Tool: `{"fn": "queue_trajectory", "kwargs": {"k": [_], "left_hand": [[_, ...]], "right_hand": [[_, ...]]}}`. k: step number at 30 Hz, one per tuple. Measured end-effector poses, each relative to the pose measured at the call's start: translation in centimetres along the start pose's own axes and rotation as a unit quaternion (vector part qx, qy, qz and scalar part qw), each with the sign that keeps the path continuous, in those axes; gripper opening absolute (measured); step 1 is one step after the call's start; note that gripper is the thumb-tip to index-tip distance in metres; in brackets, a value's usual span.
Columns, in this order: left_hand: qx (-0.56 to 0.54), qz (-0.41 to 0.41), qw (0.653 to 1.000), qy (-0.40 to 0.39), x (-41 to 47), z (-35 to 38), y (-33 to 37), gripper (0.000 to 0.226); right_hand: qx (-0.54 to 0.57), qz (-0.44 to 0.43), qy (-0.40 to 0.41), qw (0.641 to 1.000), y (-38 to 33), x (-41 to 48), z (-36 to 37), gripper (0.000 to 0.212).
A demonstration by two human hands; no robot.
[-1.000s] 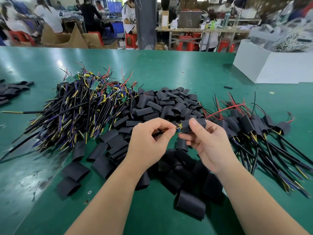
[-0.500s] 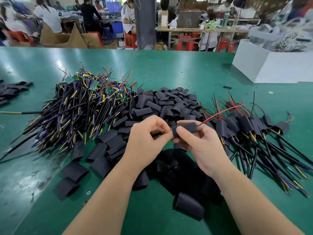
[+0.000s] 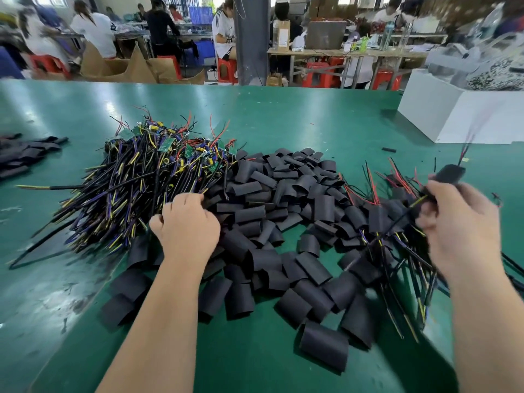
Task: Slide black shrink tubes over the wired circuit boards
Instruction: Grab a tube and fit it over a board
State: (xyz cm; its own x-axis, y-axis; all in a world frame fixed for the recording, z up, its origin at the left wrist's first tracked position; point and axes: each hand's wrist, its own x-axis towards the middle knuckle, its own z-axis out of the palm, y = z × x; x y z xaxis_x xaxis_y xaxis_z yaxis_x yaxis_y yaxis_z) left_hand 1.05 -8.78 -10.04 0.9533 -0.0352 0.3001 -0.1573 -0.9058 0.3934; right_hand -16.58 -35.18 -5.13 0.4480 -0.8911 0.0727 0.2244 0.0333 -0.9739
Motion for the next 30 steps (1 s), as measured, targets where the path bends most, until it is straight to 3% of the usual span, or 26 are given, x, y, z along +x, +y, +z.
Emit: {"fn": "queue_trajectory", "kwargs": {"k": [3, 5, 7, 9, 10, 17, 23, 30], "left_hand": [[0.070, -0.021, 0.995, -0.063, 0.4, 0.5, -0.7, 0.035], [0.101, -0.015, 0.992, -0.078, 0.5, 0.8, -0.8, 0.035], [0.107, -0.015, 0.991, -0.072, 0.6, 1.1, -0.7, 0.033], [0.098, -0.023, 0.994, -0.049, 0.9, 1.2, -0.9, 0.029], [0.086, -0.028, 0.995, -0.035, 1.0, 1.2, -1.1, 0.027], [-0.014, -0.029, 0.992, 0.123, 1.5, 1.0, -1.2, 0.025], [-0.040, -0.069, 0.986, 0.148, 2.1, 0.7, -1.8, 0.036], [-0.091, -0.078, 0.980, 0.162, 4.1, -0.3, -3.7, 0.018]], "right_hand": [[-0.221, -0.036, 0.037, 0.974, 0.3, 0.7, -1.2, 0.032], [-0.378, -0.060, 0.034, 0.923, 0.8, 0.8, -1.5, 0.042], [-0.464, -0.054, 0.026, 0.884, 1.3, 0.7, -1.4, 0.060], [-0.467, -0.036, 0.026, 0.883, 1.4, 0.2, -0.9, 0.081], [-0.458, -0.045, 0.027, 0.887, 1.4, 0.0, -0.7, 0.081], [-0.420, -0.128, -0.038, 0.897, 1.9, -1.6, 1.2, 0.047], [-0.405, -0.147, -0.081, 0.899, 2.6, -2.3, 1.9, 0.039], [-0.403, -0.148, -0.107, 0.897, 2.8, -2.6, 2.4, 0.022]]}}
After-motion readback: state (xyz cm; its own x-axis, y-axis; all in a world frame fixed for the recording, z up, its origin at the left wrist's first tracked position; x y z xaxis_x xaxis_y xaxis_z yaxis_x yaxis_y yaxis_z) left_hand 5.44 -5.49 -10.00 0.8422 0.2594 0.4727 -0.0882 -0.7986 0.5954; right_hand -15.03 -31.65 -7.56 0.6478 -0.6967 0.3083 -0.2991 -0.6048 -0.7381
